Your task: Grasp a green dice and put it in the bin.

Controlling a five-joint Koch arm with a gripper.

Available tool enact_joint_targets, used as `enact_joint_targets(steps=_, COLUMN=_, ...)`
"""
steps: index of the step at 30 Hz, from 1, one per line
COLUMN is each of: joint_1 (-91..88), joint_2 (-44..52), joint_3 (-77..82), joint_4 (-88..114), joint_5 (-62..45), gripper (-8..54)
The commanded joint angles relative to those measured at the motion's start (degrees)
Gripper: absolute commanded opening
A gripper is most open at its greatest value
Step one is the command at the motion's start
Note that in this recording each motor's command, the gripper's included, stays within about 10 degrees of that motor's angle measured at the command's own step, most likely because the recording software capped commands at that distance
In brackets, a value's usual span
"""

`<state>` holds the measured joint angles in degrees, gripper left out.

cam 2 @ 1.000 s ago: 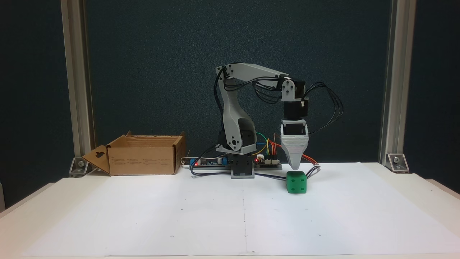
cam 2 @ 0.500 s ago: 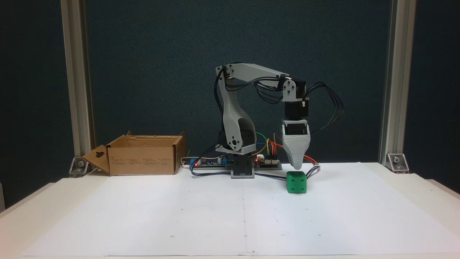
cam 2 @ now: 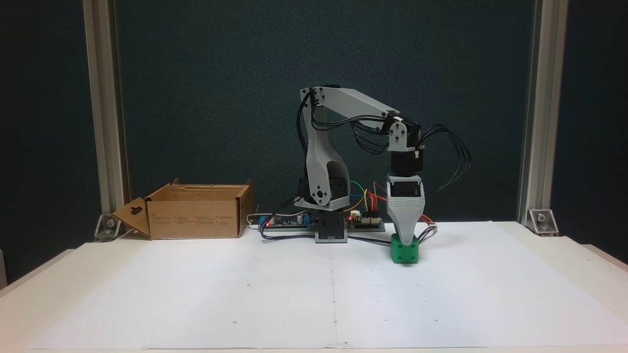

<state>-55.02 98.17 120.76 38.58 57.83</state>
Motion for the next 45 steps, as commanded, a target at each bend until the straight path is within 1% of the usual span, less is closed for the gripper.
enact_joint_targets(steps=1, joint_1=0.0, joint_2=0.0, joint_3=-1.1, joint_4=-0.5, joint_5=4.0, gripper=43.2)
enact_joint_targets(steps=12, joint_1=0.1, joint_2=-0.6, joint_3=0.6, joint_4=-4.3, joint_5=4.3, gripper=43.2)
enact_joint_targets(steps=28, joint_1=1.3, joint_2=-4.6, joint_3=1.1, joint_4=-5.4, joint_5=3.9, gripper=41.0)
enact_joint_targets(steps=33, joint_1=1.6, joint_2=-5.5, joint_3=1.1, joint_4=-5.5, joint_5=3.6, gripper=36.5)
enact_joint_targets(steps=38, joint_1=1.5, joint_2=-6.0, joint_3=1.1, joint_4=-5.8, joint_5=3.4, gripper=36.4)
enact_joint_targets(steps=39, joint_1=1.5, joint_2=-6.1, joint_3=1.1, joint_4=-5.9, joint_5=3.4, gripper=35.5)
enact_joint_targets(steps=41, joint_1=1.6, joint_2=-6.1, joint_3=1.1, joint_4=-6.0, joint_5=3.4, gripper=31.6)
enact_joint_targets(steps=43, joint_1=1.6, joint_2=-6.1, joint_3=1.1, joint_4=-6.0, joint_5=3.4, gripper=30.7)
enact_joint_targets(steps=45, joint_1=1.6, joint_2=-6.2, joint_3=1.1, joint_4=-6.0, joint_5=3.3, gripper=27.2)
